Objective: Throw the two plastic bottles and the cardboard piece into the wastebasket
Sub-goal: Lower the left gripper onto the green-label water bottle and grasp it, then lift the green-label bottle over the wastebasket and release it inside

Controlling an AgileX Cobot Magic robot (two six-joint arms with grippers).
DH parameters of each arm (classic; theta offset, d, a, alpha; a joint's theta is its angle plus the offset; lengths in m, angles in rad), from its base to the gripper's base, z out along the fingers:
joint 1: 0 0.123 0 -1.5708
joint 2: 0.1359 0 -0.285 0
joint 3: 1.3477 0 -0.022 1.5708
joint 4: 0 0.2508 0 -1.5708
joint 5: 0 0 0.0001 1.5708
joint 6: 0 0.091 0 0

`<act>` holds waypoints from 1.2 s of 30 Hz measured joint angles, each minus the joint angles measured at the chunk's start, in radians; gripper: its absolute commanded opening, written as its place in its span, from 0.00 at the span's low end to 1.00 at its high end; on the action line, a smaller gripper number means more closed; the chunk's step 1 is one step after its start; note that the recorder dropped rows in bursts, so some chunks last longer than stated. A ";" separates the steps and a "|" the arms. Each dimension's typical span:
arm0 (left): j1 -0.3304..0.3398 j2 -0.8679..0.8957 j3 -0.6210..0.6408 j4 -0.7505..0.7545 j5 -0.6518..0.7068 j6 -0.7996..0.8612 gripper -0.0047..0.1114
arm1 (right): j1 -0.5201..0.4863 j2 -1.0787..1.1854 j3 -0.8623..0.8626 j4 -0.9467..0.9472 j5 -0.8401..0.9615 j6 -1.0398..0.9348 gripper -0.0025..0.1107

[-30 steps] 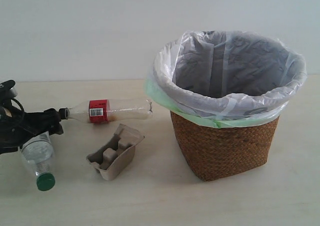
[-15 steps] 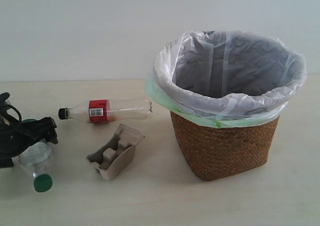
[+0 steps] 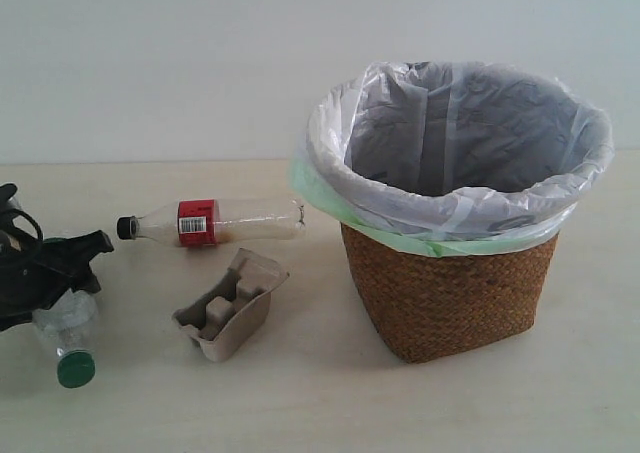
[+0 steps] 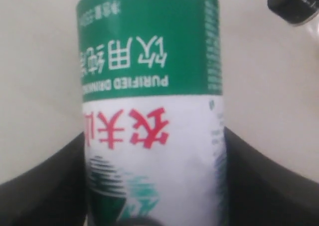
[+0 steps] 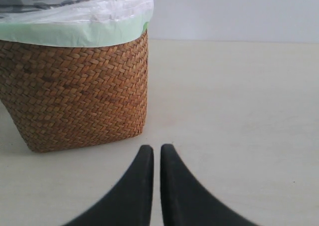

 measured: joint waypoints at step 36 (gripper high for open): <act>0.011 -0.350 -0.542 0.123 0.686 0.665 0.07 | 0.000 0.000 0.000 0.000 0.000 0.000 0.04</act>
